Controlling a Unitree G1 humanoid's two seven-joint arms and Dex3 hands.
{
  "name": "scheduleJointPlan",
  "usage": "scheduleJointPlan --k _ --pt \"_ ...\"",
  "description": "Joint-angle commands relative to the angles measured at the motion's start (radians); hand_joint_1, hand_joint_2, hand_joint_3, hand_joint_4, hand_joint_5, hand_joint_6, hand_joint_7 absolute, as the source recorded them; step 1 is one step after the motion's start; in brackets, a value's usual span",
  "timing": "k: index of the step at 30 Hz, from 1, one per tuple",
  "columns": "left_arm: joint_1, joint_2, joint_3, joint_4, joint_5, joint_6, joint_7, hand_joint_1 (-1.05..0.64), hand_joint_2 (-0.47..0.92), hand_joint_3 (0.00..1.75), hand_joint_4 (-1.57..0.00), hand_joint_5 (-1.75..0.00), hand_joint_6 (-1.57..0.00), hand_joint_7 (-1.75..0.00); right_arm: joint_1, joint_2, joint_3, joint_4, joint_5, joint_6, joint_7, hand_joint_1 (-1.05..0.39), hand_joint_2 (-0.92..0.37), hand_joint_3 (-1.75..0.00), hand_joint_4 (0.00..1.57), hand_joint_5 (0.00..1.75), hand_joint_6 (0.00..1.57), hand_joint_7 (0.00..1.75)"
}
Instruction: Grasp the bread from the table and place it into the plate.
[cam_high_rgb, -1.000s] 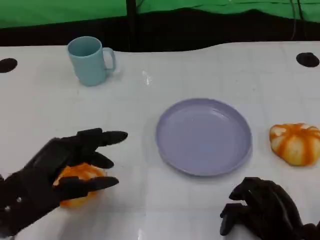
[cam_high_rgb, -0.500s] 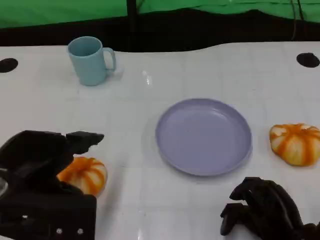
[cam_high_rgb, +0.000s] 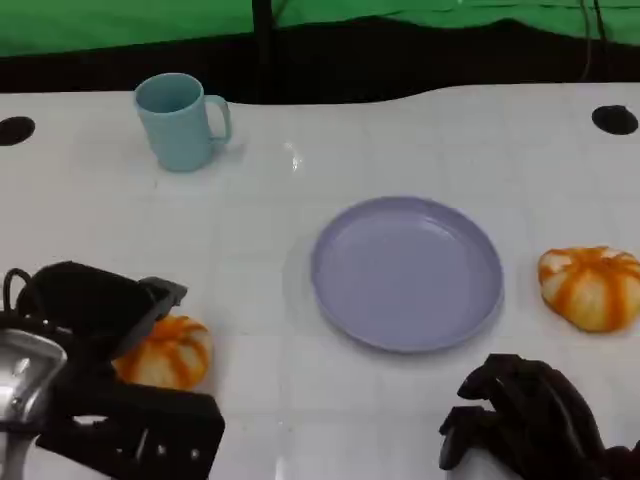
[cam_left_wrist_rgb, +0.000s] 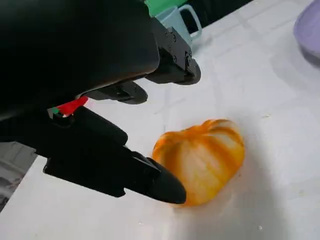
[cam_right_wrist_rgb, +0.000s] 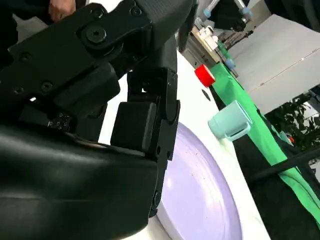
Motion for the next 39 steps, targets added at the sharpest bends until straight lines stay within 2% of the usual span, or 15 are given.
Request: scheduleJointPlan --k 1,13,16,19,20,21,22,24,25,26,27,28,30,32,39 --pt "-0.071 -0.021 -0.051 0.150 0.007 -0.011 0.051 -0.69 0.78 0.01 -0.37 -0.01 -0.20 0.00 -0.008 -0.005 -0.005 0.006 0.007 -0.003 0.002 -1.03 -0.72 0.00 1.55 0.78 1.57 0.37" --pt "-0.216 -0.087 -0.140 0.555 -0.070 -0.073 0.201 -0.67 0.82 0.01 -0.40 -0.02 -0.21 0.00 0.000 -0.007 -0.003 -0.003 0.004 -0.002 0.000 -1.04 -0.72 0.00 1.55 0.77 1.57 0.37" --pt "-0.244 -0.104 -0.160 0.645 -0.090 -0.088 0.228 -0.63 0.82 0.01 -0.47 -0.05 -0.25 -0.02 0.001 -0.008 -0.002 -0.006 0.002 -0.001 0.000 -1.03 -0.72 0.00 1.55 0.78 1.57 0.38" --pt "-0.270 -0.119 -0.180 0.733 -0.112 -0.107 0.257 -0.57 0.84 0.01 -0.64 -0.13 -0.34 -0.04 0.002 -0.007 -0.003 -0.008 0.003 0.000 -0.004 -1.04 -0.72 0.00 1.55 0.78 1.57 0.38" --pt "-0.276 -0.121 -0.185 0.752 -0.120 -0.114 0.266 -0.53 0.86 0.01 -0.68 -0.27 -0.40 -0.03 0.003 -0.007 -0.003 -0.008 0.003 -0.001 -0.004 -1.04 -0.72 0.00 1.55 0.78 1.57 0.38" --pt "-0.282 -0.122 -0.190 0.773 -0.128 -0.129 0.280 -0.52 0.87 0.00 -0.63 -0.46 -0.43 -0.01 0.003 -0.007 -0.003 -0.009 0.004 -0.001 -0.004 -1.04 -0.72 0.00 1.55 0.78 1.57 0.38" --pt "-0.288 -0.122 -0.195 0.790 -0.135 -0.140 0.291 -0.46 0.90 0.03 -0.59 -1.00 -0.56 -0.02 0.004 -0.006 -0.003 -0.010 0.004 -0.001 -0.003 -1.04 -0.72 0.00 1.55 0.78 1.57 0.38" --pt "-0.296 -0.120 -0.204 0.811 -0.144 -0.153 0.307 -0.43 0.92 0.04 -0.54 -1.35 -0.64 -0.02 0.004 -0.006 -0.003 -0.011 0.005 -0.001 -0.003 -1.04 -0.72 0.00 1.55 0.78 1.57 0.38" --pt "-0.298 -0.125 -0.204 0.840 -0.148 -0.173 0.363 -0.41 0.92 0.09 -0.56 -1.44 -0.75 -0.07 0.003 -0.008 -0.003 -0.009 0.004 -0.002 -0.001 -1.04 -0.72 0.00 1.55 0.79 1.57 0.38" --pt "-0.300 -0.129 -0.205 0.865 -0.152 -0.190 0.406 -0.36 0.92 0.21 -0.58 -1.59 -0.85 -0.37 0.002 -0.009 -0.003 -0.007 0.003 -0.002 0.001 -1.04 -0.72 0.00 1.55 0.79 1.57 0.38" --pt "-0.303 -0.133 -0.206 0.886 -0.158 -0.203 0.441 -0.34 0.92 0.26 -0.59 -1.67 -0.82 -0.66 0.002 -0.009 -0.002 -0.007 0.002 -0.003 0.001 -1.03 -0.72 0.00 1.55 0.79 1.57 0.38" --pt "-0.305 -0.136 -0.206 0.902 -0.164 -0.215 0.476 -0.33 0.92 0.41 -0.59 -1.71 -0.69 -1.10 0.001 -0.010 -0.002 -0.005 0.003 -0.005 0.004 -1.03 -0.73 0.00 1.55 0.79 1.57 0.38" --pt "-0.308 -0.139 -0.210 0.922 -0.172 -0.229 0.529 -0.32 0.92 0.58 -0.63 -1.74 -0.51 -1.55 0.001 -0.011 -0.002 -0.003 0.001 -0.009 0.005 -1.04 -0.73 0.00 1.55 0.79 1.57 0.38" --pt "-0.309 -0.140 -0.208 0.935 -0.185 -0.249 0.571 -0.31 0.92 0.64 -0.64 -1.74 -0.44 -1.68 0.002 -0.009 -0.003 -0.006 0.004 -0.002 0.000 -1.04 -0.73 0.00 1.55 0.79 1.57 0.38" --pt "-0.301 -0.141 -0.200 0.973 -0.217 -0.333 0.748 -0.29 0.90 0.63 -0.64 -1.75 -0.43 -1.74 -0.001 -0.011 -0.006 0.005 0.006 -0.007 0.010 -1.04 -0.72 0.00 1.55 0.79 1.57 0.38"
